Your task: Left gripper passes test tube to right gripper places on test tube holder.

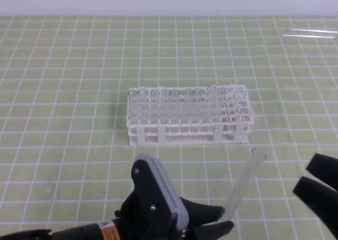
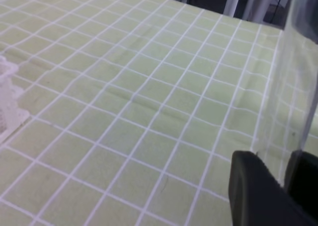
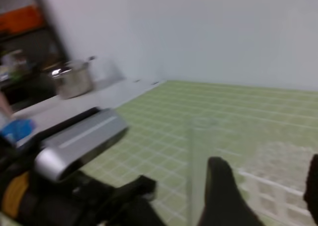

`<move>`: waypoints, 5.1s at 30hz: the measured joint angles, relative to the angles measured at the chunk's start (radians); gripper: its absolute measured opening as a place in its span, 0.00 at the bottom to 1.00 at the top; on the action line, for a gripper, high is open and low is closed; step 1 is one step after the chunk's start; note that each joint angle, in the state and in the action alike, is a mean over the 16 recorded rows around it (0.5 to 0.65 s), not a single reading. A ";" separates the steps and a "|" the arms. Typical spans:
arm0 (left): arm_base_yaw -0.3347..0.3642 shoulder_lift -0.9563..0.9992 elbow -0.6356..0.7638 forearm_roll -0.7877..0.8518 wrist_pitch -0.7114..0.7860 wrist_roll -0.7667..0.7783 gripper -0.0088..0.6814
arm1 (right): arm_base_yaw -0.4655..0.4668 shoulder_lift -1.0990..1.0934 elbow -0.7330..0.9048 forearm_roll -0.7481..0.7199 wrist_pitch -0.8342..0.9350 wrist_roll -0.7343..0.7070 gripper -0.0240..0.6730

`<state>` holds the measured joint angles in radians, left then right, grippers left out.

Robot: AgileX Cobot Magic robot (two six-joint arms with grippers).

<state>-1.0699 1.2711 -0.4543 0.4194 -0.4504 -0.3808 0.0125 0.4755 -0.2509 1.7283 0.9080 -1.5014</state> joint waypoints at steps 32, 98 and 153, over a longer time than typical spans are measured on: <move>0.000 0.088 -0.007 0.027 -0.250 0.041 0.16 | 0.066 0.300 -0.190 -0.003 0.224 -0.209 0.59; -0.001 0.146 -0.031 0.008 -0.309 0.082 0.18 | 0.068 0.301 -0.192 -0.094 0.221 -0.196 0.19; 0.000 -0.252 -0.030 -0.269 0.218 0.292 0.15 | 0.068 0.301 -0.192 -0.082 -0.078 -0.234 0.18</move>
<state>-1.0703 1.0190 -0.4840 0.1508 -0.2326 -0.0883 0.0801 0.7760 -0.4426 1.6466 0.8296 -1.7353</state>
